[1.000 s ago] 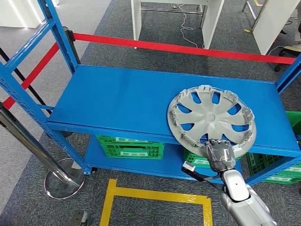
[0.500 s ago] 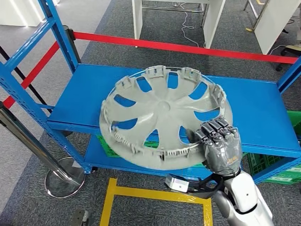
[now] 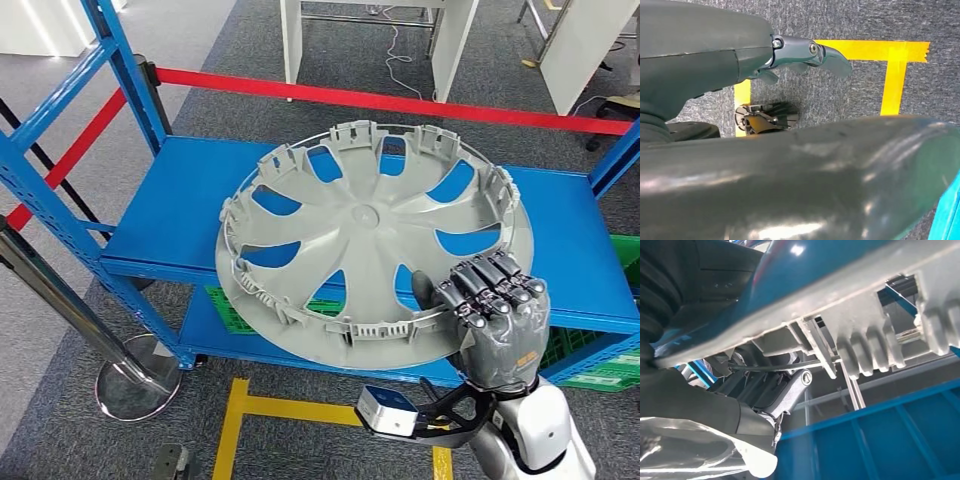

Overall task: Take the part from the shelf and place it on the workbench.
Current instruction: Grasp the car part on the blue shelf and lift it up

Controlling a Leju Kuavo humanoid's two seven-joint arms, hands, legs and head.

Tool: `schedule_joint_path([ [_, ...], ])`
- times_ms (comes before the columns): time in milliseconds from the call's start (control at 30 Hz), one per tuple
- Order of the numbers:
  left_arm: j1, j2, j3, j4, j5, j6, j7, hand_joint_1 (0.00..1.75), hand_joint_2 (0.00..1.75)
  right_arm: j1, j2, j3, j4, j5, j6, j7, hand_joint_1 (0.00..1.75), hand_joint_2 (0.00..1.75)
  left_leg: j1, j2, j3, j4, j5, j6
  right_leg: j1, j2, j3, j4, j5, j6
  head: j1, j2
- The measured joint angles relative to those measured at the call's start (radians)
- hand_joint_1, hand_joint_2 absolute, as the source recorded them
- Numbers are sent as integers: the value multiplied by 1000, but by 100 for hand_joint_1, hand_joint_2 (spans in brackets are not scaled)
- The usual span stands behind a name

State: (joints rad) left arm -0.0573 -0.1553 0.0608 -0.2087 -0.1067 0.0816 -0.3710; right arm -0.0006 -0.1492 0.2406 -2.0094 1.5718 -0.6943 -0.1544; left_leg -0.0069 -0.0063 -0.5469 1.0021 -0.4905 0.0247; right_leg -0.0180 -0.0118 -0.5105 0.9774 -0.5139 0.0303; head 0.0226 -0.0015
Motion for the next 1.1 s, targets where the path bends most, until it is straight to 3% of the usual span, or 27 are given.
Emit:
schedule_joint_path([
  [367, 0, 0, 0, 0, -1, 14, 25, 0, 0, 0, 1, 13, -15, 0, 0, 7, 175, 175, 0, 0, 0, 0, 0, 0, 0, 0, 0, 0, 0, 0, 0, 0],
  [567, 3, 4, 0, 0, 7, 63, 143, 0, 0, -1, 9, 34, -48, 0, 0, 29, 175, 175, 0, 0, 0, 0, 0, 0, 0, 0, 0, 0, 0, 0, 0, 0],
  [700, 16, 15, 1, 1, 20, 37, 220, 0, 0, -4, 15, 63, -67, 0, 0, 45, 175, 175, 0, 0, 0, 0, 0, 0, 0, 0, 0, 0, 0, 0, 0, 0],
  [1100, 43, 36, 1, 8, 33, -21, 265, 0, 0, -23, 28, 116, -93, 0, 0, 82, 175, 175, 0, 0, 0, 0, 0, 0, 0, 0, 1, 0, 0, 0, 0, 0],
])
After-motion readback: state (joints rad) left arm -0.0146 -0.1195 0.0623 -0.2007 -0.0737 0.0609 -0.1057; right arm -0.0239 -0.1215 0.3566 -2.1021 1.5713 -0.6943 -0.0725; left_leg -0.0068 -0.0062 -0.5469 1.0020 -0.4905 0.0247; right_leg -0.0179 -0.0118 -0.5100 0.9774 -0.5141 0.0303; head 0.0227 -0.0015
